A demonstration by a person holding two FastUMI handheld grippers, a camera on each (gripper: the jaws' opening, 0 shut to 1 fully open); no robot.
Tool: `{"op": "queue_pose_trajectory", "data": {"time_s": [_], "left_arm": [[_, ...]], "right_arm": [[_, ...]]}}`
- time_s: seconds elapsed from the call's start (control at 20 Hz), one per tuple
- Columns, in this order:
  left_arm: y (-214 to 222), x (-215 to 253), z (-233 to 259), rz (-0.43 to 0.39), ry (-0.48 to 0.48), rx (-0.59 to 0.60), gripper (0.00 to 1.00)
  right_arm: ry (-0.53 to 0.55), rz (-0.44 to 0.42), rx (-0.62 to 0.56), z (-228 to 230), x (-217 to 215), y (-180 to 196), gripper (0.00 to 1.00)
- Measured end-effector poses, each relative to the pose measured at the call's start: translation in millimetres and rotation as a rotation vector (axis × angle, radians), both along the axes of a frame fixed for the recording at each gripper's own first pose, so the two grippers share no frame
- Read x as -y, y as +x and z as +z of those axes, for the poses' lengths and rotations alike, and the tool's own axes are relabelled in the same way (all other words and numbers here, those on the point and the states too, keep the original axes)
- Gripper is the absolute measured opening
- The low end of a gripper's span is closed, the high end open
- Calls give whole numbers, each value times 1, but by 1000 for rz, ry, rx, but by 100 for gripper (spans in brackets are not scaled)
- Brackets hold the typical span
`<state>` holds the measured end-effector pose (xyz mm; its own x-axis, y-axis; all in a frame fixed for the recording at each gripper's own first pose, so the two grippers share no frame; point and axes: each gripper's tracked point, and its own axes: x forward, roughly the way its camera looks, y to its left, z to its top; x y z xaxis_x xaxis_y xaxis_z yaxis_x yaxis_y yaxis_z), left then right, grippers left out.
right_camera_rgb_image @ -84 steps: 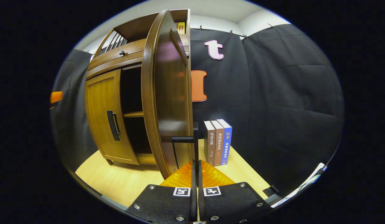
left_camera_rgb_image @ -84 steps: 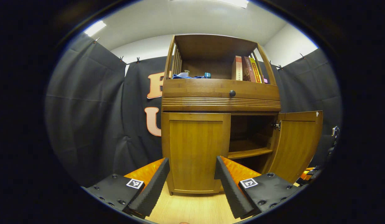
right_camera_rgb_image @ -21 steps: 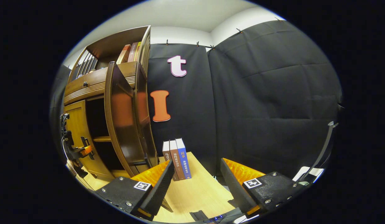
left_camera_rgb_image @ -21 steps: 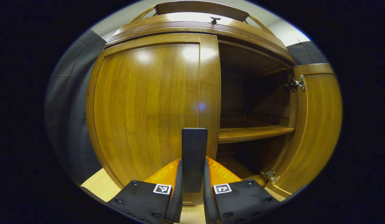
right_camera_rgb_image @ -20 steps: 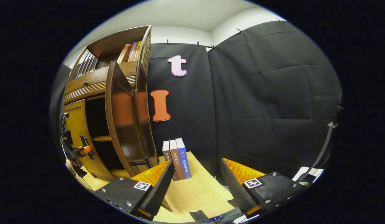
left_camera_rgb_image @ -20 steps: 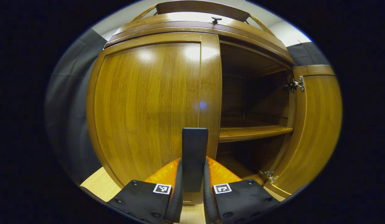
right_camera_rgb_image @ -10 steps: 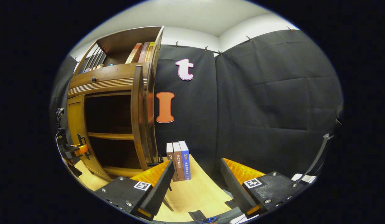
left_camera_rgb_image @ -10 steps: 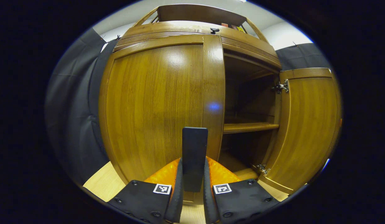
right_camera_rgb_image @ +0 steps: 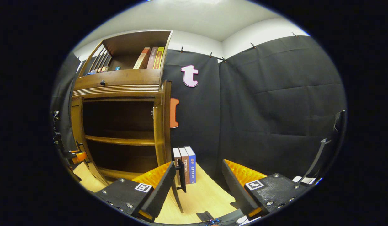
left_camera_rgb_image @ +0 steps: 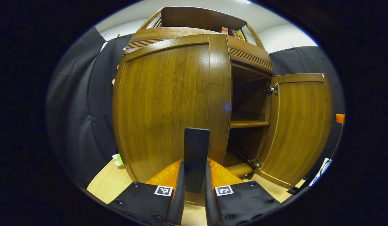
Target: Open the right door of the double-door shoe cabinet with the right hand, and open the left door with the left hand.
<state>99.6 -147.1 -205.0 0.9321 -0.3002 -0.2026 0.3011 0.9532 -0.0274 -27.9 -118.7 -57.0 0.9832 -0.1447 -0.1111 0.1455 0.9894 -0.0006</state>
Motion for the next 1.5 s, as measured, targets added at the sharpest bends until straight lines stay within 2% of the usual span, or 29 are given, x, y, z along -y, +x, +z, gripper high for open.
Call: {"op": "queue_pose_trajectory", "data": {"time_s": [0.45, 0.9, 0.95, 1.0, 1.05, 1.15, 1.35, 1.45, 1.5], "left_arm": [[-36, -38, 9, -65, -16, 4, 35], [-70, -93, 12, -79, 24, -2, 34], [-72, -102, 13, -75, 28, 1, 35], [-75, -111, 18, -67, 19, 10, 31], [-75, -117, 17, -65, 10, 5, 26], [-79, -128, 18, -55, 3, -1, 27], [-85, -153, 20, -33, 51, 9, 26], [-87, -174, 22, 19, 53, 15, 24], [-85, -181, 23, 38, 52, 24, 15]], "right_arm": [[-6, 39, 33, 16, -58, -5, 100], [5, 171, 33, 14, -149, 10, 100], [7, 183, 36, 14, -158, 12, 100], [11, 196, 39, 14, -167, 13, 92], [16, 208, 40, 24, -172, -1, 100], [27, 235, 36, 22, -189, 3, 100], [32, 281, 30, 17, -218, 5, 100], [30, 296, 29, 4, -228, 19, 100], [33, 302, 27, 3, -232, 20, 100]]}}
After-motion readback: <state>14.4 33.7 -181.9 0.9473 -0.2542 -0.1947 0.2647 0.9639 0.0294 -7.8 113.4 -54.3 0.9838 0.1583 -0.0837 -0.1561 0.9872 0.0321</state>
